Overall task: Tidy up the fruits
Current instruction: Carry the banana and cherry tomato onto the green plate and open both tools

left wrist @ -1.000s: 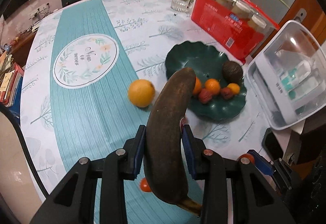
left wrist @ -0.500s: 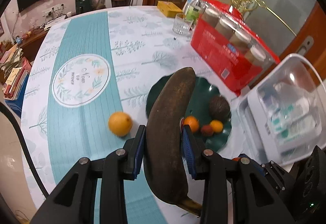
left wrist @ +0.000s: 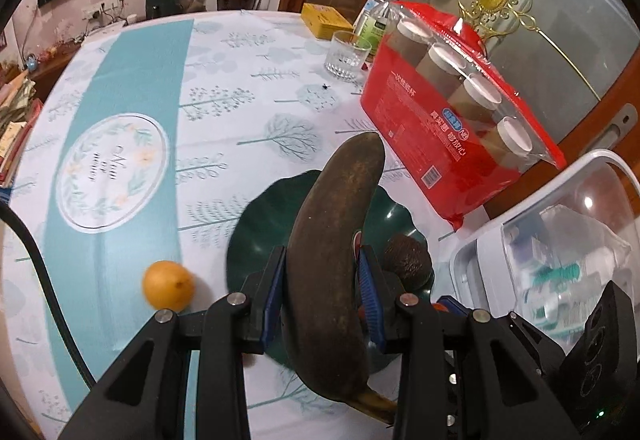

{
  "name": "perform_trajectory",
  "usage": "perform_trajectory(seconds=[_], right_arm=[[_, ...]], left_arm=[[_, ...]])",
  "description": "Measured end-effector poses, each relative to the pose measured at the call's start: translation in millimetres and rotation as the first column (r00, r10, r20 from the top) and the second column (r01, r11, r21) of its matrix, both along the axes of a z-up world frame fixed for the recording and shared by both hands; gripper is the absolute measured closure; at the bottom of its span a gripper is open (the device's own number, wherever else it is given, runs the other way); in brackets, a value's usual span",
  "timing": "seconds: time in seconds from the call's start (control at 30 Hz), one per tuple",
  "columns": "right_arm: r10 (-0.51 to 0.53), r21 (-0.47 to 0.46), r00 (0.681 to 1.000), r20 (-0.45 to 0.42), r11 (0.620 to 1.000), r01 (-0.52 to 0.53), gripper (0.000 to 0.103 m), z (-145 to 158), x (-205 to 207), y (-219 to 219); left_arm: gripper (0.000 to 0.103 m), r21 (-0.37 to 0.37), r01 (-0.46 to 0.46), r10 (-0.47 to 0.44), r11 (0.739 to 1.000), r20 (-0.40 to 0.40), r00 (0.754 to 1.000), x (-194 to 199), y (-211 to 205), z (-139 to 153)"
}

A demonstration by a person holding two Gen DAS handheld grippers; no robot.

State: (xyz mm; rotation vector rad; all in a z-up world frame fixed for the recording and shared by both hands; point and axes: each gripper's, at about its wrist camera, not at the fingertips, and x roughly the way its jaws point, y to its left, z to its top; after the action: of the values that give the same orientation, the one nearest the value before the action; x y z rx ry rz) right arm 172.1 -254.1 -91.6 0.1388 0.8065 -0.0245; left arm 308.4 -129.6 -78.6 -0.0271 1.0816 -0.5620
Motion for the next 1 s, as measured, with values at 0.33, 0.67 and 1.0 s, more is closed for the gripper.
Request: perform_trajectory(seconds=[0.33,0.67,1.0], right_arm=[[-0.060,0.045,0.996,-0.071,0.997,0.063,0.066,-38.6,17.7,-25.6],[-0.055,0.072,0.993,-0.101,0.995,0.063,0.061,-55.1,22.2,-32.0],[-0.067,0.072,0.993,-0.102,0.995,0.074,0.035,-46.7,18.5,-26.2]], left_arm=[[0.069,0.051,-0.005,0.010,0.999,-0.103,0.995,14.7,-24.7,-59.4],[0.060,0.075,0.002,0.009,0.997,-0.144,0.990,26.2,-30.4,-90.7],[0.031,0.095,-0.087,0.099,0.992,-0.136,0.986,18.7,-0.6,-72.1]])
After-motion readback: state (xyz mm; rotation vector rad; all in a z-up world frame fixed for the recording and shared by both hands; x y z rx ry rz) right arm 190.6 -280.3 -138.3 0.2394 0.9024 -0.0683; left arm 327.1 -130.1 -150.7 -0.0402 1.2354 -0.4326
